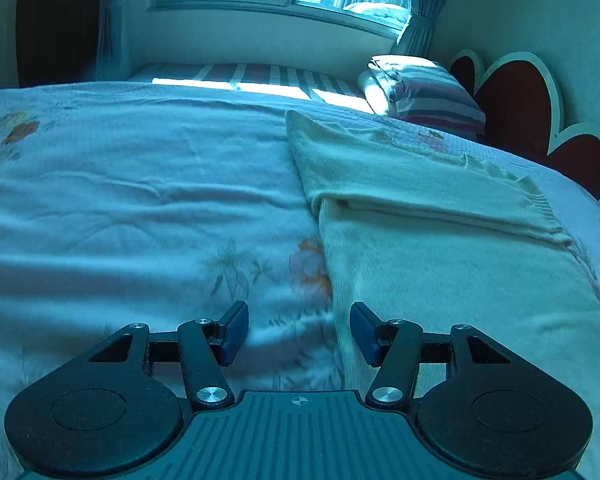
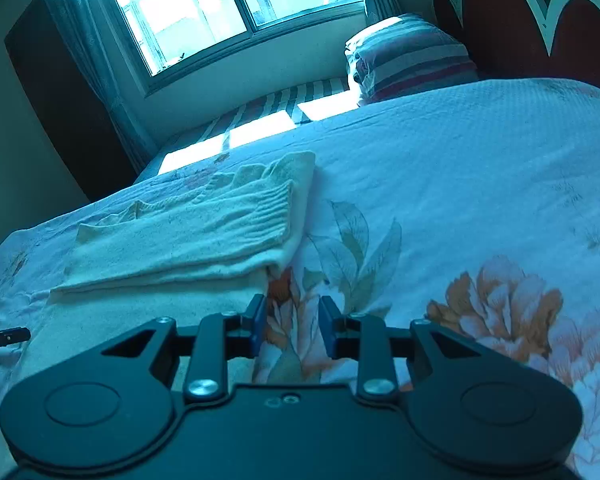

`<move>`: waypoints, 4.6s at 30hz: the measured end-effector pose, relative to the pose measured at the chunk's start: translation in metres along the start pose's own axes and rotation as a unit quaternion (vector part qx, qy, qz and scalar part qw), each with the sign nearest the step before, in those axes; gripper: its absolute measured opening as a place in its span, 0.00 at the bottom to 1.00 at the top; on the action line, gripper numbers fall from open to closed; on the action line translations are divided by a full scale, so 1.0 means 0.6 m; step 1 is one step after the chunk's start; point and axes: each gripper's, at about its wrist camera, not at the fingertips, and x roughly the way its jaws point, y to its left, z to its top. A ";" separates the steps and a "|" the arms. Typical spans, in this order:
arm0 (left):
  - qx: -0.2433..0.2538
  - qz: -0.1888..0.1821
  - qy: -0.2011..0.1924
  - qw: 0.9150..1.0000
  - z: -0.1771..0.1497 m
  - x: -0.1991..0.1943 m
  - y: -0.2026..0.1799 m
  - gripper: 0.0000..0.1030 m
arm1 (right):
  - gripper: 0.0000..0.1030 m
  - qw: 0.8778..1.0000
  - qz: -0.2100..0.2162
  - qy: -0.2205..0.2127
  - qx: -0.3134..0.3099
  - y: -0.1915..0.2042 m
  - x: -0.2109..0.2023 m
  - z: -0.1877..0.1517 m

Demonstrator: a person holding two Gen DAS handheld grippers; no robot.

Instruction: Fold small clothes

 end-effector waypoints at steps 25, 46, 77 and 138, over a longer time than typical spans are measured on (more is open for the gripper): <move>-0.159 -0.201 0.080 0.963 -0.286 -0.208 0.020 0.42 | 0.33 0.975 0.088 0.106 0.173 0.017 -0.271 -0.313; -0.190 -0.240 0.093 0.947 -0.295 -0.155 0.049 0.08 | 0.26 0.950 0.181 0.121 0.224 -0.008 -0.227 -0.333; -0.061 -0.167 -0.024 0.984 -0.171 -0.252 0.001 0.02 | 0.05 0.979 0.169 0.038 0.106 0.070 -0.298 -0.235; 0.153 -0.069 -0.017 0.986 0.273 0.197 0.007 0.72 | 0.40 0.986 0.127 0.026 -0.101 0.024 0.179 0.153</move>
